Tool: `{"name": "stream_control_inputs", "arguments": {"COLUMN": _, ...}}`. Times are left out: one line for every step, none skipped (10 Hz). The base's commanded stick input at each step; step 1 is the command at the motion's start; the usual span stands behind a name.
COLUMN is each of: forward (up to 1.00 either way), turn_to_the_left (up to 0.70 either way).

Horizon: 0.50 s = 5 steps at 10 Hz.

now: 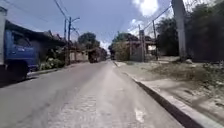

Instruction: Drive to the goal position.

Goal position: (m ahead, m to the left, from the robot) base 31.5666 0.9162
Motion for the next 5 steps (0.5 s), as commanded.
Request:
{"name": "stream_control_inputs", "arguments": {"forward": 1.00, "turn_to_the_left": 0.00}}
{"name": "stream_control_inputs", "arguments": {"forward": 1.00, "turn_to_the_left": -0.01}}
{"name": "stream_control_inputs", "arguments": {"forward": 1.00, "turn_to_the_left": -0.12}}
{"name": "stream_control_inputs", "arguments": {"forward": 1.00, "turn_to_the_left": -0.36}}
{"name": "stream_control_inputs", "arguments": {"forward": 1.00, "turn_to_the_left": -0.39}}
